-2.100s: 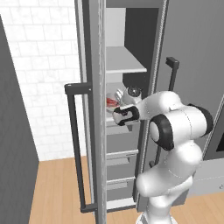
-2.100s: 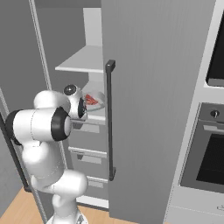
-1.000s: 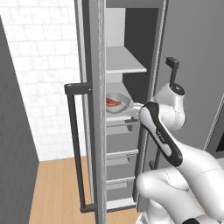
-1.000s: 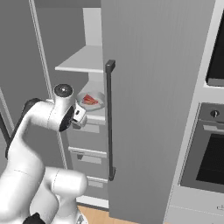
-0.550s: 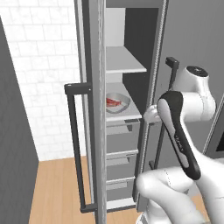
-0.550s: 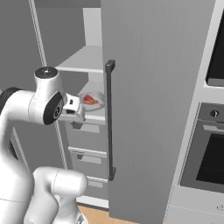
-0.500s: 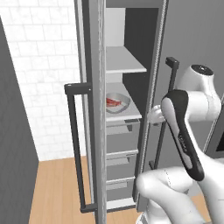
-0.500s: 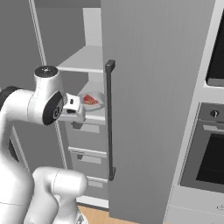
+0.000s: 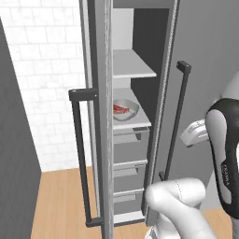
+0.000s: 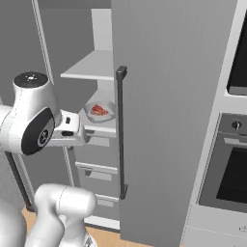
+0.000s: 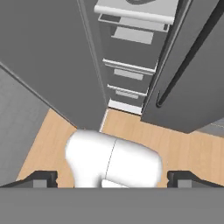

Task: Take the meat container that has the steak and place it on the second highest rack of the freezer. Then take the vegetable container that has the bell peppers and place it on the highest rack of the freezer.

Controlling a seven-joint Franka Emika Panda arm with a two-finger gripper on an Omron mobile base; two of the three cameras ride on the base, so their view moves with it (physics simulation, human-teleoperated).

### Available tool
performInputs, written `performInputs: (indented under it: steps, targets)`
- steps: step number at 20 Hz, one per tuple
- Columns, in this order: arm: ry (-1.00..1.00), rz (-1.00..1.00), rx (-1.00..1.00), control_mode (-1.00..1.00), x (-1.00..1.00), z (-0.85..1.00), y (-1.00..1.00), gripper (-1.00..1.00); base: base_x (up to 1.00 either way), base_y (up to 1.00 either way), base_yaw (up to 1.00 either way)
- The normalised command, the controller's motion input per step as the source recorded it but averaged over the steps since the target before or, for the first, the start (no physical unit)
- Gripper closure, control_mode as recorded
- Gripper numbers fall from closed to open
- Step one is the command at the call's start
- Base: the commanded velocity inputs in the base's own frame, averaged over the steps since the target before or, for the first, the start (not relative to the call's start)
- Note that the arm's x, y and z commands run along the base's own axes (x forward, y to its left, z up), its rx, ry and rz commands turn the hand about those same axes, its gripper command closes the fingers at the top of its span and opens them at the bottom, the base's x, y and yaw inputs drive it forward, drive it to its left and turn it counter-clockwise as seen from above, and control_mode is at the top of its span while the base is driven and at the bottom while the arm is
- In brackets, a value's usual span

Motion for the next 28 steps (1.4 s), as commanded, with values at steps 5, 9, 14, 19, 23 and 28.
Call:
performInputs:
  steps: [5,9,14,19,23,28]
  targets:
    - [0.00,-0.21,0.00,-1.00,-0.80,0.00,0.00,-1.00,0.00,0.00,0.00]
    - [0.00,-0.06,0.00,1.00,-0.19,0.00,0.00,-1.00,-0.01,-0.09,-0.03]
    - [0.00,0.00,0.00,1.00,0.00,0.00,0.00,-1.00,0.00,-0.79,0.00]
    - [0.00,0.00,0.00,1.00,0.00,0.00,0.00,-1.00,-0.08,-1.00,0.00]
    - [0.00,0.00,0.00,1.00,0.00,0.00,0.00,-1.00,-0.02,-1.00,0.00]
    - [0.00,0.00,0.00,1.00,0.00,0.00,0.00,-1.00,0.00,-1.00,0.00]
